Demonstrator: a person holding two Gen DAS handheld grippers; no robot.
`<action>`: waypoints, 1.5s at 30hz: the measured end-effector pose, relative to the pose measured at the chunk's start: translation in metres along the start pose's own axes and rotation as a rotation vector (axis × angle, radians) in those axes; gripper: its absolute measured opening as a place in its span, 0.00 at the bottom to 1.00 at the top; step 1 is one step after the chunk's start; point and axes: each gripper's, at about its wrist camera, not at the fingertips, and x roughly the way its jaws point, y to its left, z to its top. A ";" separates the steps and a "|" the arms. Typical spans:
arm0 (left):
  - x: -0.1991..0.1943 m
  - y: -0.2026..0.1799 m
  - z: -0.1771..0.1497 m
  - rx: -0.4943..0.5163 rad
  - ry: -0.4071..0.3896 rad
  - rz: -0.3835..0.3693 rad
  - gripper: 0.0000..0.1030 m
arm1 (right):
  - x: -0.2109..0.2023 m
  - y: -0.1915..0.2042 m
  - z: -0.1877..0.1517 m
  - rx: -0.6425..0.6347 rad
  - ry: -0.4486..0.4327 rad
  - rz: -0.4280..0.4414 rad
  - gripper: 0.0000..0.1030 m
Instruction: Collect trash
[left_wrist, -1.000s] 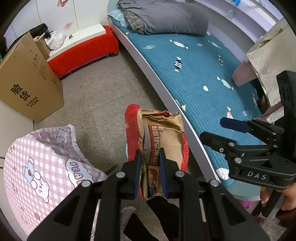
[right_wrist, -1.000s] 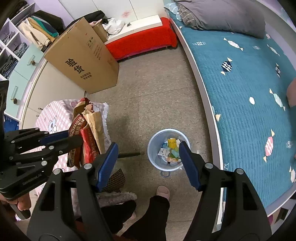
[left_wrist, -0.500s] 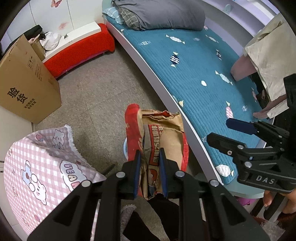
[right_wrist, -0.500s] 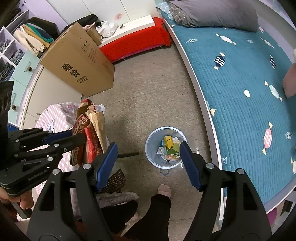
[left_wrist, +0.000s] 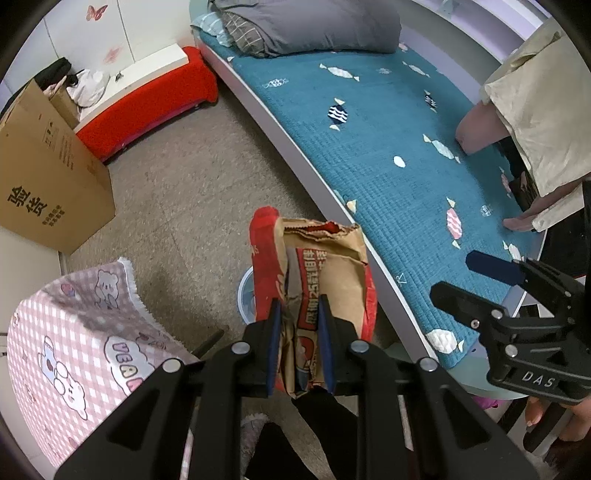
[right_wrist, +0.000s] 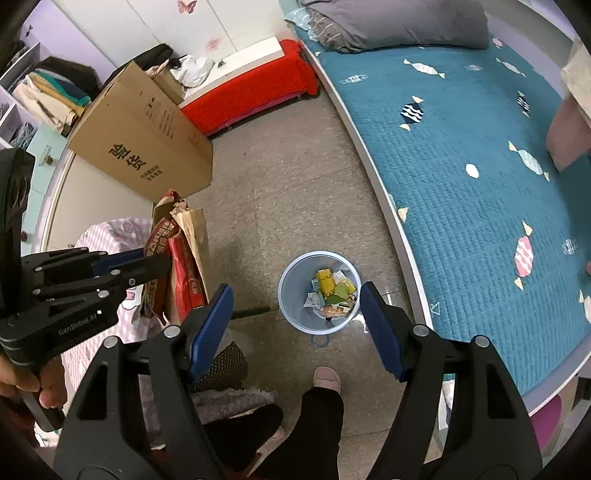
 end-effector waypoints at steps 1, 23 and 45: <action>0.000 -0.001 0.002 0.001 -0.005 0.004 0.18 | -0.001 -0.002 0.000 0.007 -0.004 -0.002 0.68; -0.043 0.010 -0.046 -0.140 -0.112 0.030 0.73 | -0.013 0.030 -0.032 -0.075 -0.010 0.000 0.68; -0.241 0.073 -0.240 -0.221 -0.443 0.198 0.80 | -0.144 0.169 -0.153 -0.186 -0.318 0.016 0.71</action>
